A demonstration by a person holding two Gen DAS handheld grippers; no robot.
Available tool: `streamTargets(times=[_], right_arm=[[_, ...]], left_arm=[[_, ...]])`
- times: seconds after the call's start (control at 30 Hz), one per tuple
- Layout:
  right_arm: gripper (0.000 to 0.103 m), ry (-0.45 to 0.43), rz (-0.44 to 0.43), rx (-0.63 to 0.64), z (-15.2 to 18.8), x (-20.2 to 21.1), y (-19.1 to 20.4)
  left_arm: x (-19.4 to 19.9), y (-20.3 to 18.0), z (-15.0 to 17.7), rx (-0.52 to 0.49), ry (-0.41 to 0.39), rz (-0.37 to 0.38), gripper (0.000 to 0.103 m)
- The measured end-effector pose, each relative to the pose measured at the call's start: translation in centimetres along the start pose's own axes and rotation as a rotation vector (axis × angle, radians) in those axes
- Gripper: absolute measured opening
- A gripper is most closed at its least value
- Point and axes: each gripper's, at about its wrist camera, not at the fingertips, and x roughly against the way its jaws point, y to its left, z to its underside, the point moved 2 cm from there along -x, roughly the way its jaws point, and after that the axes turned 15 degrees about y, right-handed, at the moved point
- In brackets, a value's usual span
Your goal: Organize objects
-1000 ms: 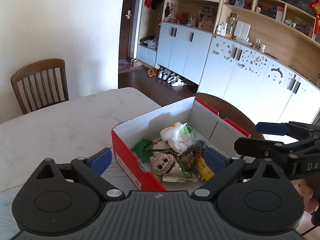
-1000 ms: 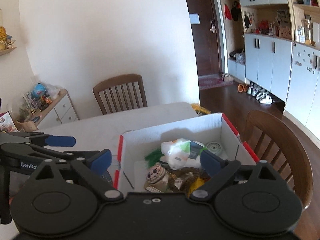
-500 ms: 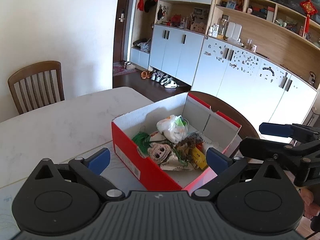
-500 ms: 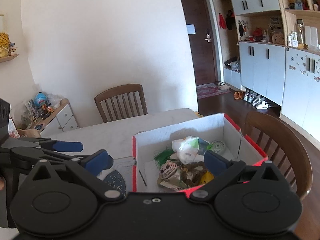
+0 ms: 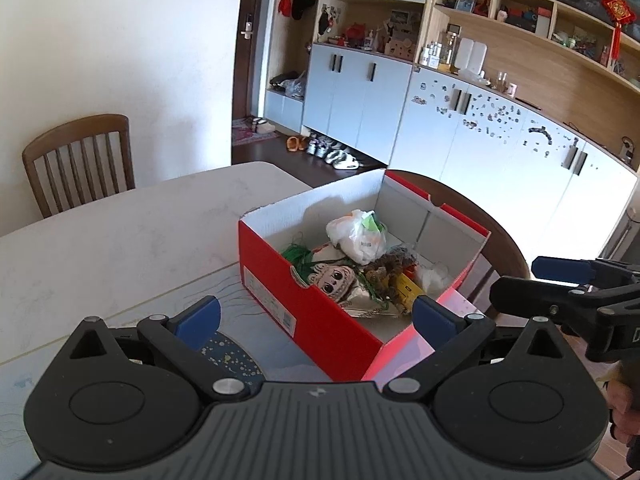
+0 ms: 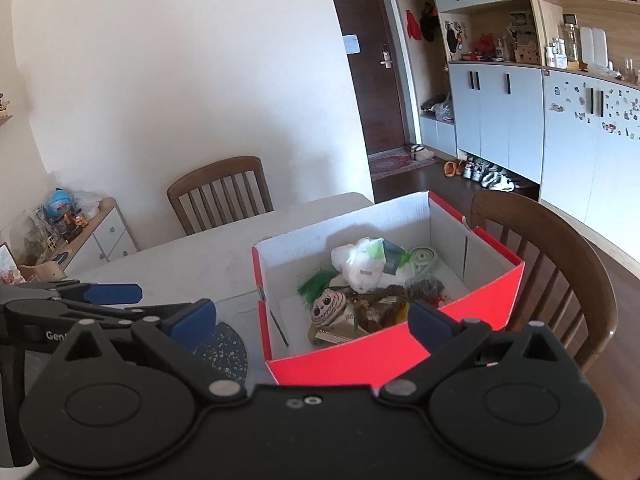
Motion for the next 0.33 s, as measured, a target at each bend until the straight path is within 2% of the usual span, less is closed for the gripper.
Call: streamTargets(times=[0.33], right_arm=[[0.102,0.015,0.023,-0.015,0.71,-0.16,0.69]], left_arm=[[0.32,0.28,0.37,-0.022,0.001,0.006,0.103]])
